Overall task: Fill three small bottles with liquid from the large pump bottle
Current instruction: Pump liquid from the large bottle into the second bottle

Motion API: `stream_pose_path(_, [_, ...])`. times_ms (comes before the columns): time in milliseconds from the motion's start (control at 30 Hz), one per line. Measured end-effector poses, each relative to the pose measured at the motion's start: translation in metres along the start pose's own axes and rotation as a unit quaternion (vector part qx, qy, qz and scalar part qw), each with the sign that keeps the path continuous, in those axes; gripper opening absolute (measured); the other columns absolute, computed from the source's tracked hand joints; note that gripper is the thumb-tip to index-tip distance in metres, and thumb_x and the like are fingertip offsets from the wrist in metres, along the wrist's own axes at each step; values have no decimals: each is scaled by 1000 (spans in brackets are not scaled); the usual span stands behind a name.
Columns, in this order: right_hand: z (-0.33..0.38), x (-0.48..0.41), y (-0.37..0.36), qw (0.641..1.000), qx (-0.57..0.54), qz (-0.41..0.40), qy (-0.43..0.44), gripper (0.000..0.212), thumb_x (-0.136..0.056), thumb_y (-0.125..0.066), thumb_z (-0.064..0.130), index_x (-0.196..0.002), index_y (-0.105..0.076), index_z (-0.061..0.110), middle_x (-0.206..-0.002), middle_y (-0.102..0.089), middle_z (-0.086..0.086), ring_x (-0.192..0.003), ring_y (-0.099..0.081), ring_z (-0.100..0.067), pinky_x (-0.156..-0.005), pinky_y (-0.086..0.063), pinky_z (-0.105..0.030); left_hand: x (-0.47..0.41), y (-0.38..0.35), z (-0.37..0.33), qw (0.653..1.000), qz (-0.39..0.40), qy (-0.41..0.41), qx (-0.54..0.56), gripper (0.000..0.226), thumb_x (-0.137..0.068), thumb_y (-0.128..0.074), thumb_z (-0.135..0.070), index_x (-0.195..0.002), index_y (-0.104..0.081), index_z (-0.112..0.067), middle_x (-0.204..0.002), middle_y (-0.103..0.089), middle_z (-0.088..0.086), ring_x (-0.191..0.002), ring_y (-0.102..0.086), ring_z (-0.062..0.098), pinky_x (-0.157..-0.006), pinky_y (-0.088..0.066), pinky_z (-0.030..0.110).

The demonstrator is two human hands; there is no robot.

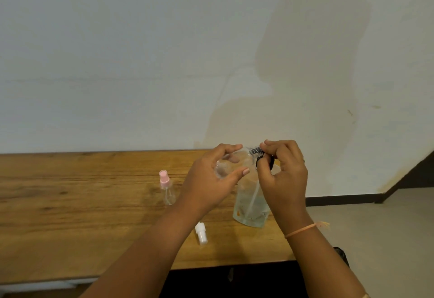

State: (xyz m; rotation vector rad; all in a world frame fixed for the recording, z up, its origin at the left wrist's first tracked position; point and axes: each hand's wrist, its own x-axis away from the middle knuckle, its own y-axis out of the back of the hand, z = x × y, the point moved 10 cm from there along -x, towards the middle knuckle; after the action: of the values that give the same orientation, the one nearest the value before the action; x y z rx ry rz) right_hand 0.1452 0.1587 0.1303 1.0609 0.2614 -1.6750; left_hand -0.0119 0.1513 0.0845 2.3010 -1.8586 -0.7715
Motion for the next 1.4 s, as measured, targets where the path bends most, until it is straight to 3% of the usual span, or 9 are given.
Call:
stream_pose_path(133, [2,-2,7,996,-82,-3,-34,23,-80,-51,-2,-92,-67,9,-95,-57,2,-95,-56,-2,-82,-43,-8,1,3,-9,1000,-11,-22,-2,46,-70,-70,-51,-113,-55,-48,-101,-65,-17,-111,-56,1,-94,-50,39])
stream_pose_path(233, [5,-4,10,997,-76,-6,-22,24,-83,-49,2,-97,-68,7,-100,-58,0,-99,-54,3,-83,-42,-8,1,4,-17,998,-18,-46,-25,46,-74,-72,-46,-116,-54,-45,-102,-64,-17,-110,-56,1,-93,-50,35])
stream_pose_path(400, [1,-3,8,999,-38,-1,-4,26,-87,-48,6,-108,-64,7,-112,-55,2,-104,-54,-7,-88,-46,-17,2,5,-20,997,-29,-54,-43,47,-73,-68,-48,-118,-53,-46,-102,-63,-19,-107,-55,-2,-88,-47,20])
stream_pose_path(533, [5,-1,11,1000,-12,-13,18,28,-85,-45,14,-101,-67,7,-105,-55,7,-100,-51,-5,-89,-41,-11,2,5,-19,997,-33,-63,-41,50,-72,-64,-54,-120,-52,-46,-102,-63,-19,-107,-56,0,-87,-51,25])
stream_pose_path(667, [7,-4,8,1000,-12,-19,18,30,-84,-42,14,-95,-68,5,-99,-56,4,-94,-58,-14,-82,-49,-28,2,6,-15,998,-26,-47,-32,47,-74,-69,-48,-118,-54,-45,-102,-63,-19,-108,-56,0,-88,-52,31])
stream_pose_path(933, [1,-3,0,998,61,2,30,27,-80,-41,3,-89,-67,2,-90,-61,-8,-81,-57,-26,-76,-33,-10,1,3,-8,998,9,-8,-63,37,-77,-71,-41,-103,-50,-58,-98,-63,-22,-108,-53,-6,-86,-47,25])
stream_pose_path(1133, [7,2,5,1000,3,-12,7,33,-80,-39,12,-97,-66,5,-101,-55,5,-94,-53,-12,-84,-38,-11,4,5,-17,997,-17,-36,-59,42,-77,-72,-40,-114,-52,-48,-100,-63,-19,-106,-55,-2,-86,-48,23])
stream_pose_path(1267, [11,-2,7,1000,15,-8,17,32,-82,-41,14,-98,-66,5,-100,-60,-2,-92,-53,-13,-83,-35,-3,4,5,-20,996,-31,-60,-63,47,-77,-70,-42,-120,-52,-43,-103,-63,-18,-105,-57,-1,-84,-50,23])
stream_pose_path(1400, [8,1,4,1000,19,-2,25,31,-84,-43,14,-105,-64,7,-106,-54,5,-100,-51,-7,-86,-45,-20,3,6,-21,995,-31,-66,-73,46,-77,-71,-43,-118,-49,-47,-102,-62,-21,-103,-56,-3,-80,-47,12])
